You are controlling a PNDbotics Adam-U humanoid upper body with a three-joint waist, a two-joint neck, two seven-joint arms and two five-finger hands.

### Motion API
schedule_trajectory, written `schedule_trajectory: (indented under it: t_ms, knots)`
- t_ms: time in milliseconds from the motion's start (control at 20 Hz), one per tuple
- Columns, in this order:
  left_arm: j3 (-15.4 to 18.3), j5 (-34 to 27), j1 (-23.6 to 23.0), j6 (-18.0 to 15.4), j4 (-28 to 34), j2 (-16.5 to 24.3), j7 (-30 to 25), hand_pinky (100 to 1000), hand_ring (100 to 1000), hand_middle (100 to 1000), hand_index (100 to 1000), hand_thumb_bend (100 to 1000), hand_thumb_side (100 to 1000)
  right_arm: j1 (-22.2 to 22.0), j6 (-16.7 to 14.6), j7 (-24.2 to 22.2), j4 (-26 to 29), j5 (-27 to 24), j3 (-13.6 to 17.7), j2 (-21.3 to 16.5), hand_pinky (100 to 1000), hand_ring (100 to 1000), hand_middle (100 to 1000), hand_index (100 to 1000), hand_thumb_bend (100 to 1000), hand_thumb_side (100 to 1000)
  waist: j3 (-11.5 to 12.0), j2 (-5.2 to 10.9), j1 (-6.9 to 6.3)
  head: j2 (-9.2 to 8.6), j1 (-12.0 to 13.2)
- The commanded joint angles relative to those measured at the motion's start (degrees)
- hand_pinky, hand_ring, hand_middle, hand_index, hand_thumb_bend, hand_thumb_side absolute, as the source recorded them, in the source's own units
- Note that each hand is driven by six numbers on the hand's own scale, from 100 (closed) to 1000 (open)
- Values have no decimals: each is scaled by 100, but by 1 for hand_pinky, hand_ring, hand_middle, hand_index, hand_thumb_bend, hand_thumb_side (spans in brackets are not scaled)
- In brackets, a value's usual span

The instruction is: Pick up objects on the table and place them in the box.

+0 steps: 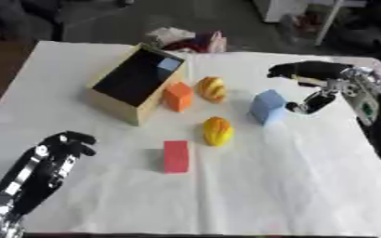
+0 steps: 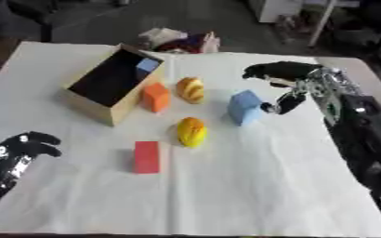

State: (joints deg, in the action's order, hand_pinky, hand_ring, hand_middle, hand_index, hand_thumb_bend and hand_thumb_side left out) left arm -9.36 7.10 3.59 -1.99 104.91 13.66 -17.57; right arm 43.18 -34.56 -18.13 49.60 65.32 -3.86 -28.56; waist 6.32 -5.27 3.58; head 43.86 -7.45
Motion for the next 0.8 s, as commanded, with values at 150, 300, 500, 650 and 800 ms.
schedule_trajectory:
  t_ms: [150,300,500,650,800]
  knots:
    - [-16,-8,36,-4,89,58,-13,825,659,675,744,100,750,166,1,239,-229,373,129,-4,966,1000,1000,1000,281,100,10,68,-28,26,-14]
    - [-20,-11,38,-4,87,54,-19,825,659,675,744,100,750,157,-48,177,-340,449,116,23,962,1000,1000,1000,265,123,14,70,-24,26,-12]
    - [-19,-13,36,-4,84,55,-21,825,659,675,744,100,747,142,-118,6,-408,470,91,48,951,1000,1000,1000,252,154,14,72,-19,26,-12]
    - [-24,-17,41,-6,84,52,-27,825,659,675,744,100,751,144,-133,-45,-404,456,82,89,936,985,968,1000,222,130,13,71,-20,26,-10]
    - [-24,-17,40,-6,83,50,-29,825,660,675,744,100,750,161,-82,16,-395,462,102,159,926,968,962,1000,209,105,14,71,-27,26,-11]
